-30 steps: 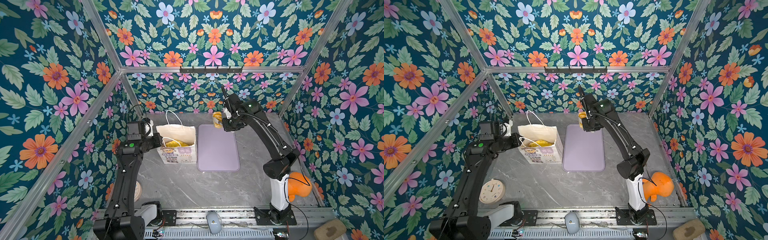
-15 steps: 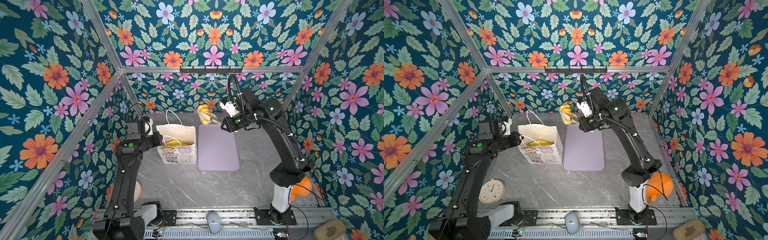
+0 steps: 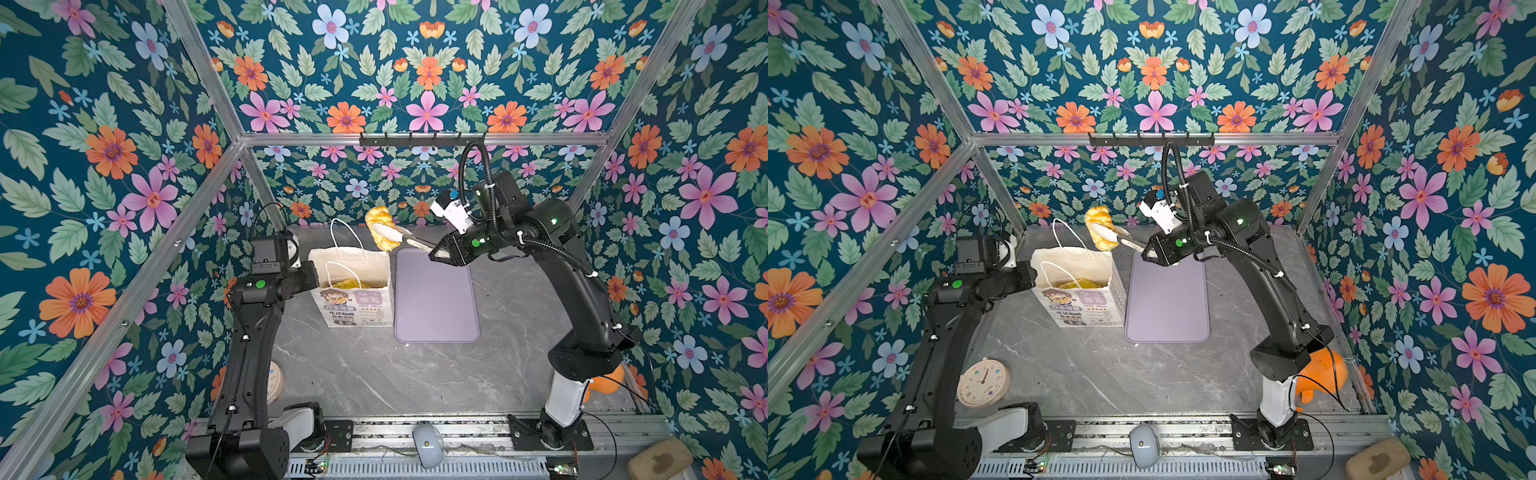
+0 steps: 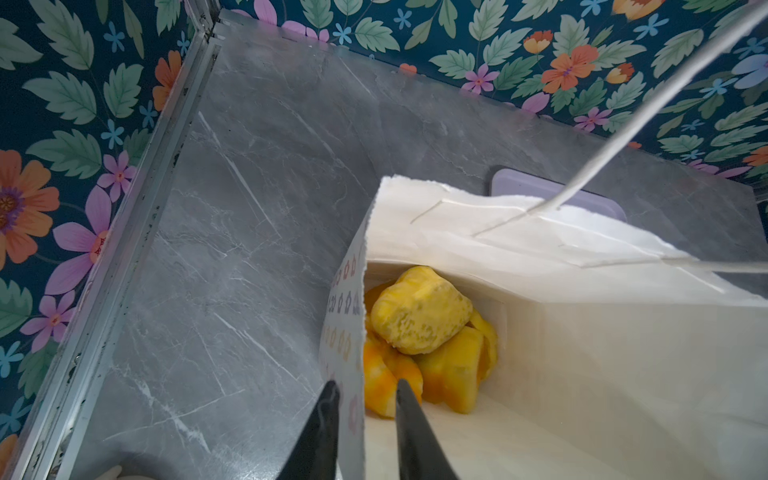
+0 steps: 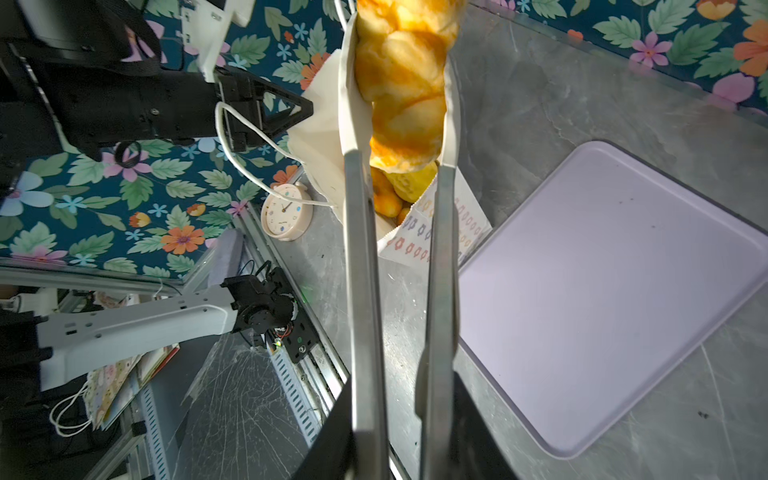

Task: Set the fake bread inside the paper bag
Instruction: 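Lift the twisted bun with the tongs and carry it toward the bag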

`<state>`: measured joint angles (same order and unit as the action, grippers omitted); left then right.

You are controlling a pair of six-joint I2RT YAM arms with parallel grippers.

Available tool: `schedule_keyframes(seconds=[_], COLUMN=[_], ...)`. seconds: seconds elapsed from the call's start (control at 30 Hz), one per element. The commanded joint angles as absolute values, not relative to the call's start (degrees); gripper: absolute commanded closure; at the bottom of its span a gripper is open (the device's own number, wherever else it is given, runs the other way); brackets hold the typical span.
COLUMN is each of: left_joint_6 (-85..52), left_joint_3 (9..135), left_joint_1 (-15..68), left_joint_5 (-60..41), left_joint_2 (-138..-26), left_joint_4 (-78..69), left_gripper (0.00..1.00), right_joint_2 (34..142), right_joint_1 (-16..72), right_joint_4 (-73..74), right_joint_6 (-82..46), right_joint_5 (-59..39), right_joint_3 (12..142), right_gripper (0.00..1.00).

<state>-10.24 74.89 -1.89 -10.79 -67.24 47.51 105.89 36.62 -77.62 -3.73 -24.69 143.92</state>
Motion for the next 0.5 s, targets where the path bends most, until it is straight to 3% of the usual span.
schedule_keyframes(seconds=[0.0, 0.47], left_joint_6=[-8.98, -8.7], left_joint_3=[75.23, 76.06], left_joint_1=[-2.02, -1.98], left_joint_5=[-9.38, -9.5], left_joint_2=[-67.56, -67.72], left_joint_4=[48.13, 48.16], left_gripper=[0.74, 0.74], right_joint_2=[105.39, 107.25], right_joint_1=[36.69, 37.53], right_joint_4=[-72.89, -70.78], right_joint_6=[-3.31, -1.07], right_joint_5=[-29.15, -33.44], right_joint_3=[143.16, 143.1], right_gripper=[0.83, 0.84])
